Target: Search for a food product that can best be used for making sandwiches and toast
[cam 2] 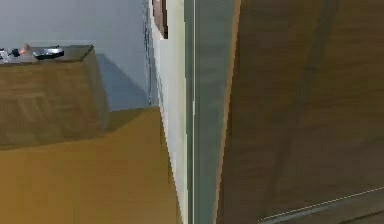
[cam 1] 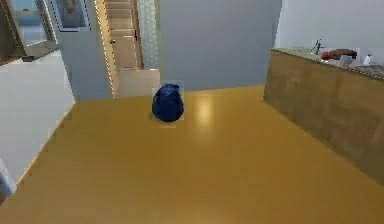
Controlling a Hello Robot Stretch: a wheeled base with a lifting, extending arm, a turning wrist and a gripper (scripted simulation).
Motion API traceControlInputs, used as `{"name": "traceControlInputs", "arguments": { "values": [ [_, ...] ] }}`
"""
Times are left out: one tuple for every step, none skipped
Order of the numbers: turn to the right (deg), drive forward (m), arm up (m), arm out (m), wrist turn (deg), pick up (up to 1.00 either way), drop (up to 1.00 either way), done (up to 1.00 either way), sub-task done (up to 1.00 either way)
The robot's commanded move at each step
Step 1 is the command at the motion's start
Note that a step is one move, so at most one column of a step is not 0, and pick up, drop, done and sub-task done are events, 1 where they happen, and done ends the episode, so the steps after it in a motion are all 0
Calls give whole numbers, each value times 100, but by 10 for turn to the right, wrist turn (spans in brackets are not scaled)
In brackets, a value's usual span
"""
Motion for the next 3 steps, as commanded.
{"name": "traceControlInputs", "arguments": {
  "values": [
    [240, 0, 0, 0, 0, 0, 0, 0, 0],
    [0, 25, 0, 0, 0, 0, 0, 0, 0],
    [180, 0, 0, 0, 0, 0, 0, 0, 0]
  ]
}}
